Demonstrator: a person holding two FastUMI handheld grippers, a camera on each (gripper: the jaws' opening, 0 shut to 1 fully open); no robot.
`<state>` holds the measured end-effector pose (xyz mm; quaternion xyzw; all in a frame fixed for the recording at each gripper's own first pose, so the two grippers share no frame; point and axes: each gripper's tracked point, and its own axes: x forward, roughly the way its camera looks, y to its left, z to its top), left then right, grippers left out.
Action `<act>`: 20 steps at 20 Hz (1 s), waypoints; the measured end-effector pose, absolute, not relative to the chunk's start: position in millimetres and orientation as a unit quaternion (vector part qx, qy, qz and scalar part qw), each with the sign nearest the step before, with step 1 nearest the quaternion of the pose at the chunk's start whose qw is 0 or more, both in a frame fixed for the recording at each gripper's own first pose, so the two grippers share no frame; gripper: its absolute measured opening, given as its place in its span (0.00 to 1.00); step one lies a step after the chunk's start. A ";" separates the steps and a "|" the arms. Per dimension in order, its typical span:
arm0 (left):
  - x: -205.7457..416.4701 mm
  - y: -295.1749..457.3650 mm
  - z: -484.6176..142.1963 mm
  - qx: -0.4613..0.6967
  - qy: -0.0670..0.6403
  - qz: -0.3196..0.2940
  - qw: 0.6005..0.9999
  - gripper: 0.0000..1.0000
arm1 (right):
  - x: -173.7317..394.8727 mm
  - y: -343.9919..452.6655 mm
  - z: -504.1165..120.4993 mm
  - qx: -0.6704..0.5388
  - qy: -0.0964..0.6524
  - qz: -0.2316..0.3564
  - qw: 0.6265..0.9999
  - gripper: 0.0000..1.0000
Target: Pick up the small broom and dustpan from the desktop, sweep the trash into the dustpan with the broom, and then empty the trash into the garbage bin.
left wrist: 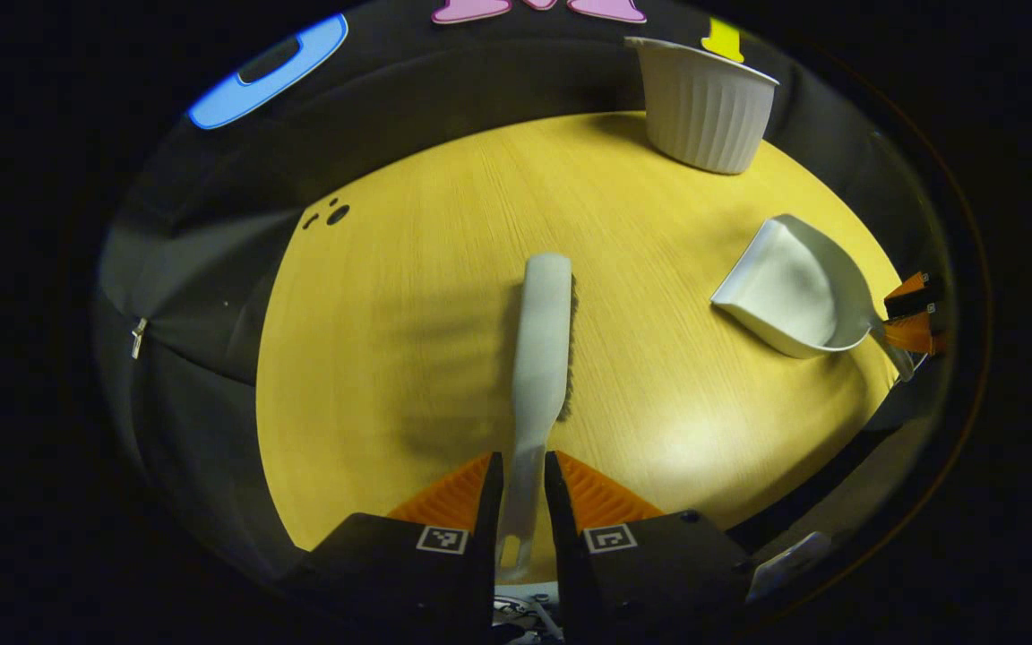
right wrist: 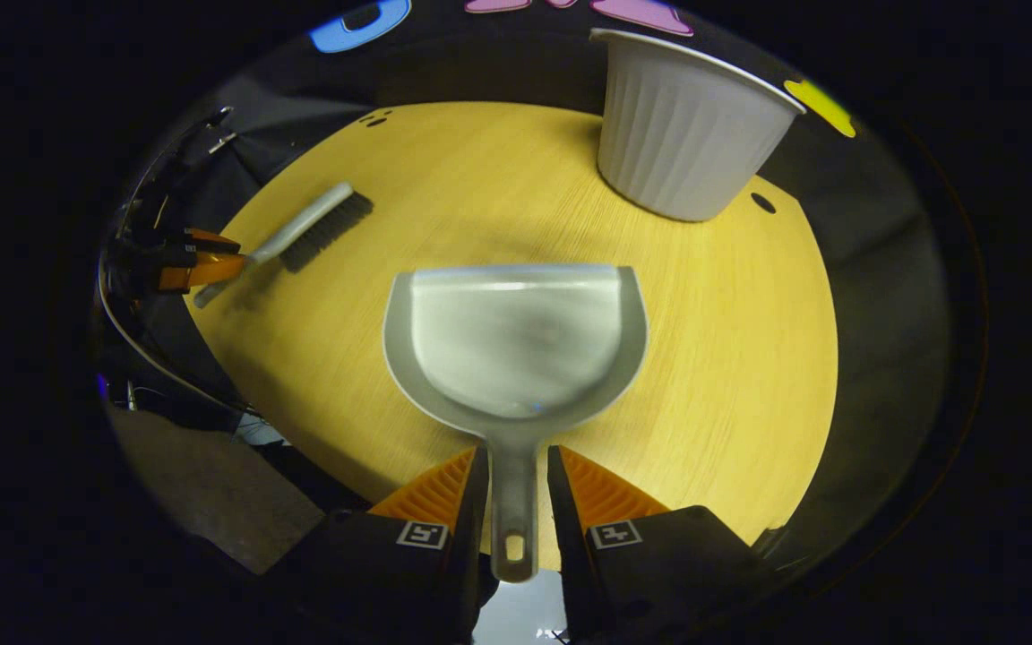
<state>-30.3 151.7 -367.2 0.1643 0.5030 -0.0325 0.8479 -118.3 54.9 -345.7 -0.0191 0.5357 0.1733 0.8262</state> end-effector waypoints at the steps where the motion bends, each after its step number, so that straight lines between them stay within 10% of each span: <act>1: -26.7 148.2 -352.1 0.163 0.488 -0.031 0.857 0.33 | -114.7 52.7 -328.6 -0.015 0.521 0.169 0.837 0.42; 13: 56.2 67.2 -96.5 0.083 0.113 -0.052 0.989 0.32 | 4.2 38.0 -90.9 0.000 0.140 0.122 0.983 0.40; 20: 47.0 65.8 -78.4 0.066 0.078 -0.050 0.993 0.32 | 4.4 41.9 -62.7 0.001 0.088 0.107 0.990 0.39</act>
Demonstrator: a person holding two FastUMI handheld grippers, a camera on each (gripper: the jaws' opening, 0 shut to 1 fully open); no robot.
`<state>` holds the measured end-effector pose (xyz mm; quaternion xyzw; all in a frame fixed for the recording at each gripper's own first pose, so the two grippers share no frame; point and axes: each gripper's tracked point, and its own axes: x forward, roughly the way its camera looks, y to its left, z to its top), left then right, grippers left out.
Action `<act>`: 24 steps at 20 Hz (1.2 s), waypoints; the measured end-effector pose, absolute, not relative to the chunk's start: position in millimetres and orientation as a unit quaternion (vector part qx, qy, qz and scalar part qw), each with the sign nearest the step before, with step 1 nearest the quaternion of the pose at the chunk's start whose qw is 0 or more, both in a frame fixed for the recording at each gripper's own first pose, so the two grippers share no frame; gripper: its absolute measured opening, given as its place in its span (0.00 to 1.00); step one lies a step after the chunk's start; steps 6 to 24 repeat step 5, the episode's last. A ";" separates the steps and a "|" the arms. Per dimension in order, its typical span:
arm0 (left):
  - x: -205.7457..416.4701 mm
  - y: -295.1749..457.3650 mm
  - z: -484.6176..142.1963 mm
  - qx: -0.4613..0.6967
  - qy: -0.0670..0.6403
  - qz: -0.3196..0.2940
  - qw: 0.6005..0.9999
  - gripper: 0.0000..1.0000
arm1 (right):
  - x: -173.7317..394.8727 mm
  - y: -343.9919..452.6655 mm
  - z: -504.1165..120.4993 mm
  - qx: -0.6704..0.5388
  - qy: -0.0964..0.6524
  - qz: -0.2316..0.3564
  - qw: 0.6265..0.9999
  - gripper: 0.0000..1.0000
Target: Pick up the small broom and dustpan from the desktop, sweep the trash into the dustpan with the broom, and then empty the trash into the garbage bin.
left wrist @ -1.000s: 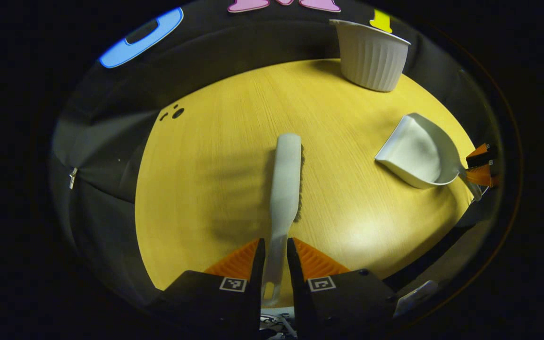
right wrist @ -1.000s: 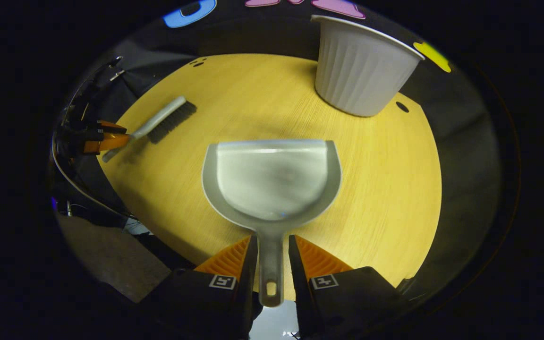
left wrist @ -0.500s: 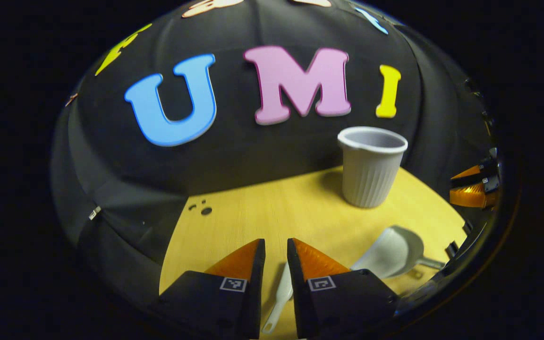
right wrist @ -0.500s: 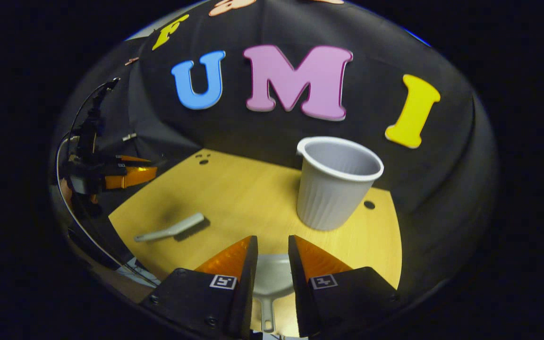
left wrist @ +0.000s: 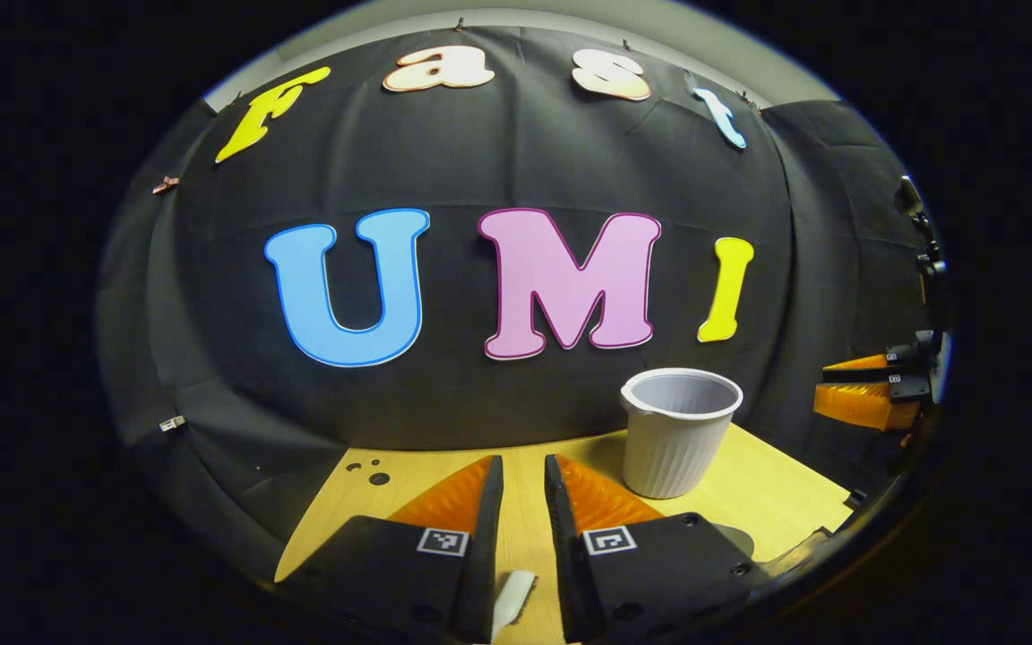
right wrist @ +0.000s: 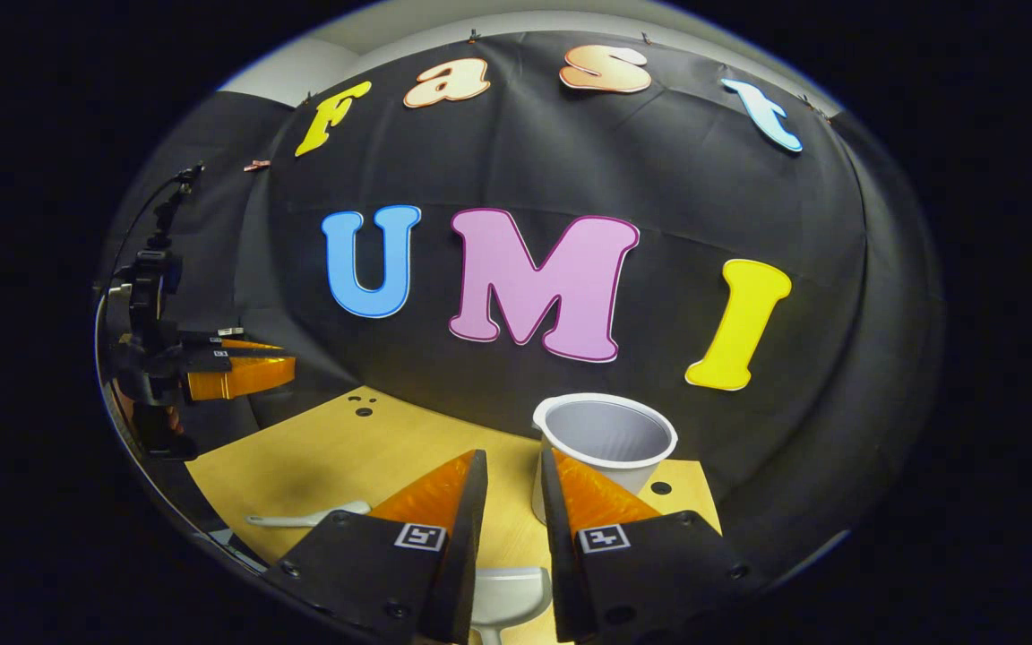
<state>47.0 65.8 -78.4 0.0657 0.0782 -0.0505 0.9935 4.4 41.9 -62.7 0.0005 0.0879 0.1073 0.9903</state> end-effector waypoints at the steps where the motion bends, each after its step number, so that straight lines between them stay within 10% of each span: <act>1: 44.2 69.1 -77.9 0.064 0.081 -0.045 0.994 0.32 | 5.4 47.3 -61.8 0.006 0.089 0.114 0.989 0.39; 24: 31.6 88.4 -80.8 0.068 0.083 -0.025 0.994 0.33 | 12.6 62.6 -58.5 0.019 0.088 0.117 0.989 0.39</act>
